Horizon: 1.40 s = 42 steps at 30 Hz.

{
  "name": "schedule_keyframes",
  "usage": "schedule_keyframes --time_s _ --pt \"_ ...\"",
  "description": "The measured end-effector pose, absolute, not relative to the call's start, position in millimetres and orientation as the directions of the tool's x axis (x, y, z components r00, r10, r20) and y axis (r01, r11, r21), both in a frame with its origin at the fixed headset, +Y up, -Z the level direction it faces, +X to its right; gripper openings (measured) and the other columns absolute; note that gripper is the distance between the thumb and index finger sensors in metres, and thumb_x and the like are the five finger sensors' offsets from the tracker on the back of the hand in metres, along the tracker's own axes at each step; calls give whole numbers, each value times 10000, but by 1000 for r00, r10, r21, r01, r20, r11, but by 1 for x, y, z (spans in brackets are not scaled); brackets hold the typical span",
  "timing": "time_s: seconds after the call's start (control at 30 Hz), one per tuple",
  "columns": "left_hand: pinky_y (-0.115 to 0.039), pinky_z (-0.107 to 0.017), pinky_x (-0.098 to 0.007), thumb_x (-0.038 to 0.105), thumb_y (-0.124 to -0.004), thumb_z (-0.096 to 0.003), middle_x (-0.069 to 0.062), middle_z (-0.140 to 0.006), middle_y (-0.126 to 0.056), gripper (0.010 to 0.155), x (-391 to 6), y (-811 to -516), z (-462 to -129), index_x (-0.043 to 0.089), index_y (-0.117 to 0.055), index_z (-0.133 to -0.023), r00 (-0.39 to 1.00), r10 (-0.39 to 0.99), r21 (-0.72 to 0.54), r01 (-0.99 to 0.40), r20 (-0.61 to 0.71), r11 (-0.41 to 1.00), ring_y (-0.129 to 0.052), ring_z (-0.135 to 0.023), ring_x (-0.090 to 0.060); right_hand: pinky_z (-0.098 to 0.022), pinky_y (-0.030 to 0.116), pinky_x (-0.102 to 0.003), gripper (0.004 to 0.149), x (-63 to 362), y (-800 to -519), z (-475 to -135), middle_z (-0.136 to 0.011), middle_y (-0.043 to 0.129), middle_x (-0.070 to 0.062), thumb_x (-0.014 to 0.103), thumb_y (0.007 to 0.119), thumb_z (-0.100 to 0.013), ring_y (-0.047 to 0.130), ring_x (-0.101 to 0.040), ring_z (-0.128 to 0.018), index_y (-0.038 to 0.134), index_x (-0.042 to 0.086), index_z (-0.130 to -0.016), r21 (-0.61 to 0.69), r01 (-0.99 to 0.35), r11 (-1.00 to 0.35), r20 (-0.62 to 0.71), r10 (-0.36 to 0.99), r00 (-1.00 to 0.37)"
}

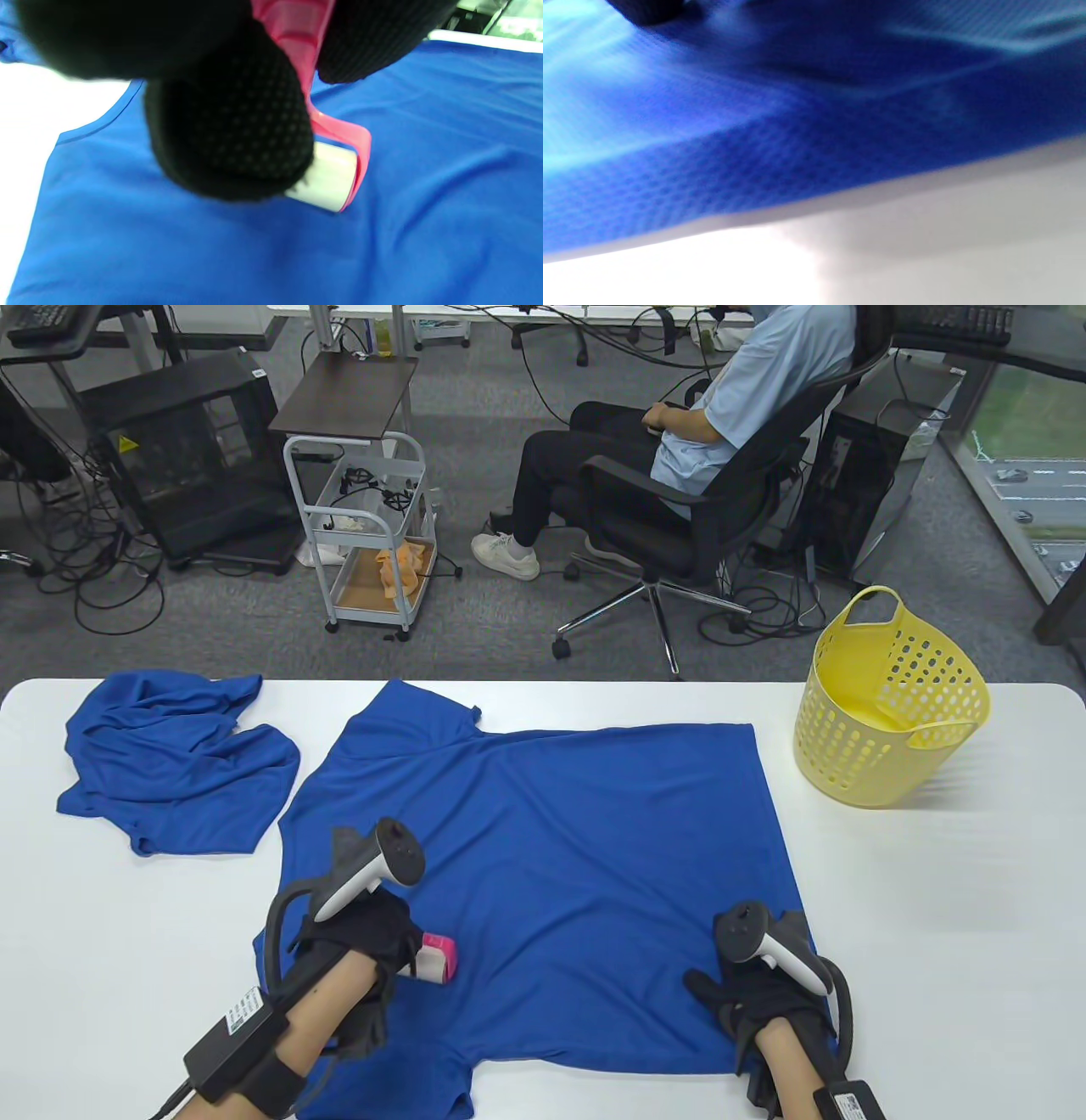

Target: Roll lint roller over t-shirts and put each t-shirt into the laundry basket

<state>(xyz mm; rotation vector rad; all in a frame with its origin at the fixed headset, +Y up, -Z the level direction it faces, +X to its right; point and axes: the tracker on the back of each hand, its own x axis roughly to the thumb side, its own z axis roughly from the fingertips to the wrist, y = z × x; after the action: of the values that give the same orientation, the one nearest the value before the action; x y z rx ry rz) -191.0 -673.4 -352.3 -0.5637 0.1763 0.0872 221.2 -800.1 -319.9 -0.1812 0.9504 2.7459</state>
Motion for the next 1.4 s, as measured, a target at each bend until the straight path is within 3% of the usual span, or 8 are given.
schedule_keyframes --time_s 0.23,0.4,0.57,0.63,0.73,0.9,1.17,1.4 --pt "-929 -104 -203 478 -694 -539 -119 -768 -938 609 -166 -699 -445 228 -527 -1069 959 48 -306 -136 -279 942 -1127 -218 -124 -599 50 -706 783 221 -800 -320 -1036 -185 -196 606 474 -526 -124 -496 -892 -34 264 -1014 594 -257 -762 -189 178 -966" --pt "-928 -244 -251 446 -663 -538 -99 -929 -785 690 -159 -732 -520 270 -287 -1089 936 65 -308 -179 -346 934 -1116 -410 -183 -599 52 -706 782 221 -800 -320 -1036 -185 -194 605 476 -528 -124 -495 -892 -34 265 -1014 596 -257 -761 -190 178 -966" --pt "-927 -373 -270 447 -655 -536 -59 -1033 -667 751 -166 -749 -563 315 -151 -1077 912 110 -277 -232 -394 932 -1083 -627 -205 -599 54 -708 783 221 -800 -320 -1034 -186 -200 604 473 -528 -123 -501 -890 -37 260 -1013 601 -252 -759 -185 174 -967" --pt "-943 -371 -253 438 -658 -533 -46 -1008 -691 750 -173 -750 -567 305 -157 -1075 914 156 -250 -261 -375 932 -1091 -589 -205 -596 52 -709 783 221 -800 -320 -1033 -188 -202 603 471 -528 -125 -503 -888 -39 258 -1012 600 -252 -759 -185 175 -967" --pt "-957 -343 -247 416 -690 -523 -61 -969 -731 734 -188 -744 -558 284 -233 -1082 883 345 -103 -394 -320 913 -1092 -597 -203 -588 47 -716 784 219 -802 -320 -1026 -195 -214 604 454 -525 -132 -513 -880 -51 248 -1009 596 -247 -764 -182 171 -968" --pt "-957 -324 -240 428 -691 -521 -68 -959 -741 732 -216 -709 -515 272 -249 -1084 878 404 -67 -433 -257 899 -1106 -541 -184 -586 43 -715 785 219 -802 -320 -1025 -198 -214 603 457 -528 -135 -514 -878 -50 248 -1010 596 -254 -761 -183 179 -967" --pt "-968 -179 -228 481 -844 -488 -98 -713 -1021 592 -245 -650 -398 261 -703 -1020 954 190 -403 -273 -233 874 -1171 -317 -144 -588 39 -713 786 219 -802 -320 -1025 -199 -212 604 460 -529 -137 -511 -877 -50 249 -1010 597 -258 -760 -184 183 -966" --pt "-961 -174 -216 499 -810 -503 -99 -699 -1024 566 -234 -671 -343 266 -719 -1011 977 109 -501 -187 -181 845 -1164 -299 -125 -585 40 -714 784 219 -802 -320 -1027 -197 -213 603 453 -527 -136 -512 -879 -50 247 -1011 588 -255 -768 -182 182 -966"
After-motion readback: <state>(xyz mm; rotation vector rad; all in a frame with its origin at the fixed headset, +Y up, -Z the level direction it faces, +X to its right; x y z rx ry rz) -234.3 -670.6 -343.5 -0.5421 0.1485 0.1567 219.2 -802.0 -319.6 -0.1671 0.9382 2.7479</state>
